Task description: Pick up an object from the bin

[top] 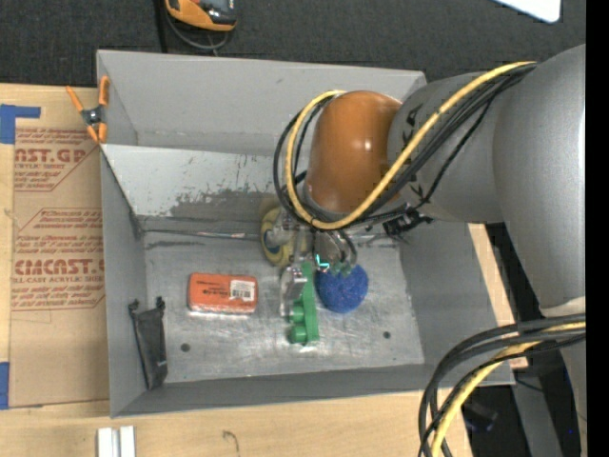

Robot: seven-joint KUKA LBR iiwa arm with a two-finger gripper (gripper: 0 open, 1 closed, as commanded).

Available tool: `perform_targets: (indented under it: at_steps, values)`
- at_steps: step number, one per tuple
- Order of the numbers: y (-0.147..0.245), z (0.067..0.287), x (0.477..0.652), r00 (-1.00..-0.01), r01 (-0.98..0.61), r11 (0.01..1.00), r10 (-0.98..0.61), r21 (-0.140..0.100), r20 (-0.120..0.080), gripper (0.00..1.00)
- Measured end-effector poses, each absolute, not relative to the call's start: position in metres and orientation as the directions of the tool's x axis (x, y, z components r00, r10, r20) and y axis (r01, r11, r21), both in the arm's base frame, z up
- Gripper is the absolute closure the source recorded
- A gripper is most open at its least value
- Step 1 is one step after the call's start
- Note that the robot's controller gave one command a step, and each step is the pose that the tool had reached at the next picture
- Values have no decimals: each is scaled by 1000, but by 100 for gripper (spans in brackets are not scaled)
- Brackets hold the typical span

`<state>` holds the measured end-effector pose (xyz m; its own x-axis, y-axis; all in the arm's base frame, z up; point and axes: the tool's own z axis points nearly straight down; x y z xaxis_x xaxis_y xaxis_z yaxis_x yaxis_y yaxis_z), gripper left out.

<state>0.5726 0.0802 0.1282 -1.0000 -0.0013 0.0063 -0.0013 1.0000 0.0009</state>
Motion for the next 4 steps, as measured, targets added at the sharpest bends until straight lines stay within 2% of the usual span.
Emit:
perform_targets:
  at_steps: [1, 2, 3, 4]
  values:
    - [80, 133, 574, -1000, -1, 1000, -1, 1, -1, 0]
    - [138, 70, 579, -1000, 24, 1000, 24, 2, -3, 0]
    - [148, 130, 550, -986, 169, 986, 169, -1, 3, 0]
    - [153, 134, 554, -981, 194, 981, 194, 3, -5, 0]
